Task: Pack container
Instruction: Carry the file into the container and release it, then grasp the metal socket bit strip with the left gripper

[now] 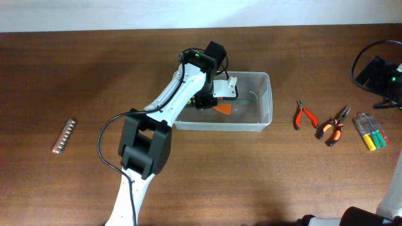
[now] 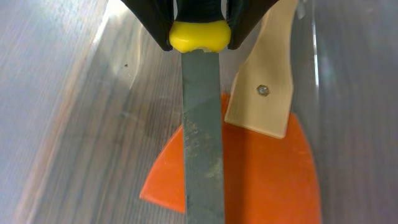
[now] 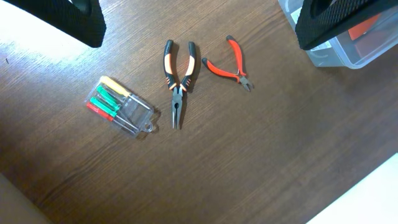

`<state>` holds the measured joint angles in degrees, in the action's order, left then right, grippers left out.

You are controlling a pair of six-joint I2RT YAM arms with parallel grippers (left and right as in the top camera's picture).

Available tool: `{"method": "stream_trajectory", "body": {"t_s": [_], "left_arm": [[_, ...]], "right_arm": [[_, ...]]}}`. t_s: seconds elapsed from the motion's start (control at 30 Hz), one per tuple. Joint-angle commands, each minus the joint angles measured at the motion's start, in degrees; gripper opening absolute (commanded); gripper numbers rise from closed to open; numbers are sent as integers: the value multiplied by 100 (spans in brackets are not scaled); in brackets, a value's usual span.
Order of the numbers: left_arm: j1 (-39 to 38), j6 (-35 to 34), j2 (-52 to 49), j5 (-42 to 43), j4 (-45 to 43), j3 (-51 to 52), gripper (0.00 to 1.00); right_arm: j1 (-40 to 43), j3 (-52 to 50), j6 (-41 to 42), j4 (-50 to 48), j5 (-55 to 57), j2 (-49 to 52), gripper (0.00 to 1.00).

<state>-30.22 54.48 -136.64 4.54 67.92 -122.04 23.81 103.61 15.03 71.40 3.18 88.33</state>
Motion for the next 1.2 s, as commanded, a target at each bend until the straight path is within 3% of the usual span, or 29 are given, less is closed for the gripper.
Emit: {"method": "stream_trajectory", "body": {"t_s": [0.0,0.13,0.2,0.23,0.37,0.5,0.57,0.63,0.77,0.93,1.0,1.17], "left_arm": [[-17,-68,83,109,24,-74,22],[0,-612,404,-37,212,-308,41],[28,-824,614,-155,444,-520,74],[52,-892,734,-177,588,-643,79],[212,-907,1213,-225,1150,-1058,87],[518,-1373,1681,-542,1609,-1143,87],[796,-1652,1827,-579,1853,-1141,99],[1147,-2061,1864,-393,2249,-1141,99],[2017,-1932,1862,586,2623,-955,99],[3289,-2369,1843,402,2614,-474,100],[3794,-2568,1843,240,2538,-216,93],[4868,-2573,1843,205,1965,599,90]], "right_arm": [[26,-11,50,-7,9,22,99],[26,-11,50,-7,11,22,99],[26,-11,50,-7,9,22,99],[26,-11,50,-7,9,22,99],[26,-11,50,-7,9,22,99],[26,-11,50,-7,9,22,99],[26,-11,50,-7,11,22,99],[26,-11,50,-7,9,22,99],[26,-11,50,-7,11,22,99],[26,-11,50,-7,9,22,99],[26,-11,50,-7,9,22,99],[26,-11,50,-7,11,22,99]]}}
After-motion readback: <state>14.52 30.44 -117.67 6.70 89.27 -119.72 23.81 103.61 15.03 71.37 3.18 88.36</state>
